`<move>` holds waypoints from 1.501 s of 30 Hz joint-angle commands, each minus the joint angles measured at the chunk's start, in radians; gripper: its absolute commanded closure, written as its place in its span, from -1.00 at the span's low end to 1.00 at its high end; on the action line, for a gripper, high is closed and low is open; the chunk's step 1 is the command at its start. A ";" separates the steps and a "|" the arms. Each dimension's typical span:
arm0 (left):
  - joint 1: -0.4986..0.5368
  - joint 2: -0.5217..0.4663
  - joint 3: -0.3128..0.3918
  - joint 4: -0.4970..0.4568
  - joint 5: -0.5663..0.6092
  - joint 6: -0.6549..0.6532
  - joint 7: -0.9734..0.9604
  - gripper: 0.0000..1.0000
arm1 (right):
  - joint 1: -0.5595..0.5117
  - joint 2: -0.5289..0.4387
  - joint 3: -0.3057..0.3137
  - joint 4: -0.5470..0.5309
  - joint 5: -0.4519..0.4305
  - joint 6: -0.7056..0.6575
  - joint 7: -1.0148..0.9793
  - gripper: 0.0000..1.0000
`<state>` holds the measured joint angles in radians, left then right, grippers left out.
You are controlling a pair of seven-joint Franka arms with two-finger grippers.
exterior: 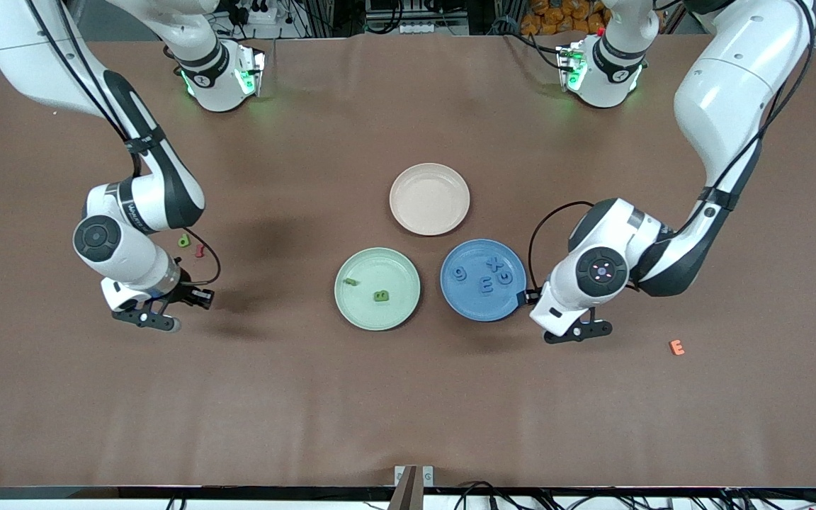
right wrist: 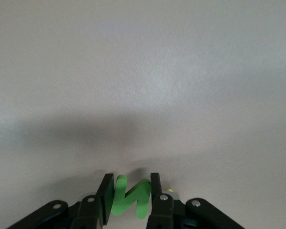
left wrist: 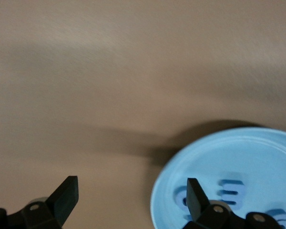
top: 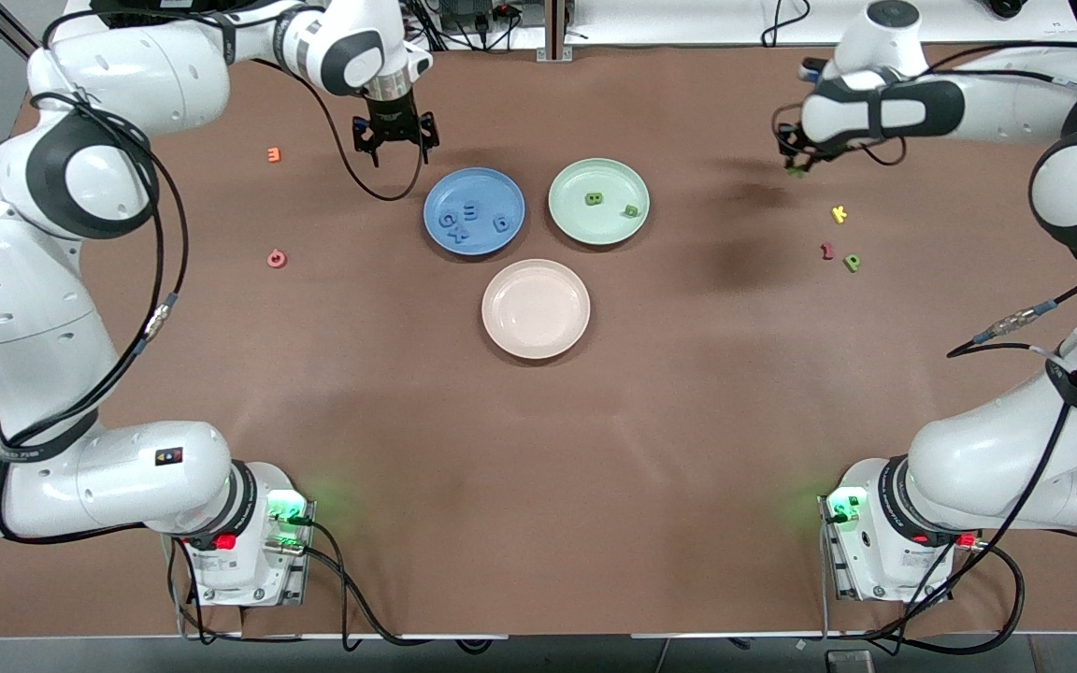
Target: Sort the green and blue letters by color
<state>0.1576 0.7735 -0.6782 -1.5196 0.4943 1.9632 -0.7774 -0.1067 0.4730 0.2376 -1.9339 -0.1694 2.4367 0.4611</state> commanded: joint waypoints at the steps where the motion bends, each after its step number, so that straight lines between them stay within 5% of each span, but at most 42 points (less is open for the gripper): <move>1: 0.072 -0.025 -0.040 -0.031 0.010 -0.015 0.053 -1.00 | 0.064 -0.005 0.008 0.072 0.102 -0.062 0.022 0.49; 15: 0.132 -0.134 0.003 -0.129 -0.039 -0.011 0.234 -1.00 | 0.280 0.119 0.005 0.246 0.130 -0.070 0.224 0.47; 27: -0.111 -0.319 0.379 -0.215 -0.356 0.008 0.532 -1.00 | 0.407 0.197 0.005 0.340 0.128 -0.070 0.395 0.45; 37: -0.113 -0.519 0.453 -0.396 -0.413 0.040 0.639 -1.00 | 0.479 0.225 0.006 0.345 0.122 -0.062 0.438 0.42; 45: -0.203 -0.628 0.603 -0.467 -0.488 0.039 0.765 -1.00 | 0.510 0.234 0.006 0.345 0.119 -0.061 0.438 0.02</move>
<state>0.0383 0.2520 -0.1811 -1.8879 0.0454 1.9724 -0.0656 0.3895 0.6884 0.2444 -1.6178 -0.0582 2.3820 0.8882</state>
